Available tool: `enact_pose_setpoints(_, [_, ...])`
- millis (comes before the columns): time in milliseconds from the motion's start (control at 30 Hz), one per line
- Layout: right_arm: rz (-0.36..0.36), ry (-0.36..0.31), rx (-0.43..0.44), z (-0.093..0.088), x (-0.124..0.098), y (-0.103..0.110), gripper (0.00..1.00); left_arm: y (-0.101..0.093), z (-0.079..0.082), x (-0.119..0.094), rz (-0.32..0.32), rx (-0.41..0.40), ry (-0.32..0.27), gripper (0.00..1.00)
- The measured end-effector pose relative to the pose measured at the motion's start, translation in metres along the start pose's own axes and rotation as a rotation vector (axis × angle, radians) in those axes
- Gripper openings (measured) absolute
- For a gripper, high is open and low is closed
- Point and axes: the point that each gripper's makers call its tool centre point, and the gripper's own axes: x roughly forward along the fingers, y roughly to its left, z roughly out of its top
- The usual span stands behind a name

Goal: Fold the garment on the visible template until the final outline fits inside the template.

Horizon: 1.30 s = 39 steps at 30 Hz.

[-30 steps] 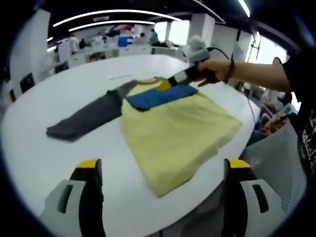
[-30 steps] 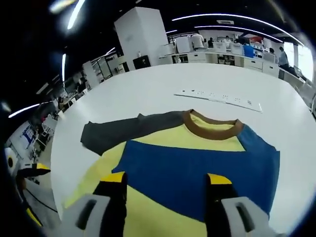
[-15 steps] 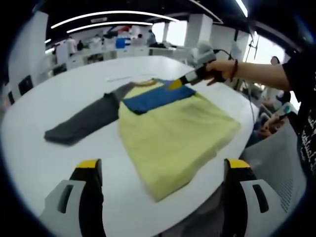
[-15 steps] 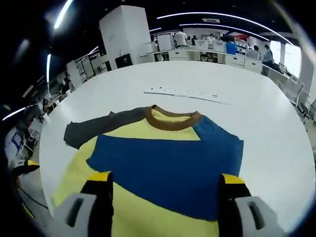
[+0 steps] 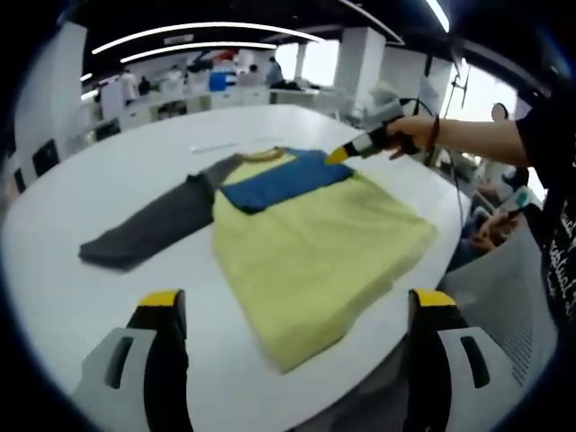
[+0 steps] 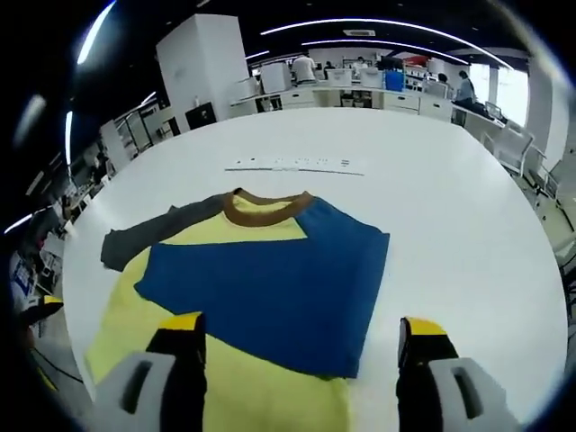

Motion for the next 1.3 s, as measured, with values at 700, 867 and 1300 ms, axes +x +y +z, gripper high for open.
enact_pose_setpoints(700, [-0.048,0.001,0.134,-0.033,-0.004,-0.038,0.3,0.001,0.0,-0.002,0.01,-0.014,0.005,0.99])
enact_pose_setpoints(867, [-0.05,0.002,0.128,-0.035,-0.002,-0.034,0.21,0.001,-0.001,-0.002,0.013,-0.01,0.011,0.99])
enact_pose_setpoints(1300, [-0.086,0.025,0.152,-0.039,-0.001,-0.027,0.02,0.004,-0.002,-0.005,0.025,-0.011,0.012,0.99])
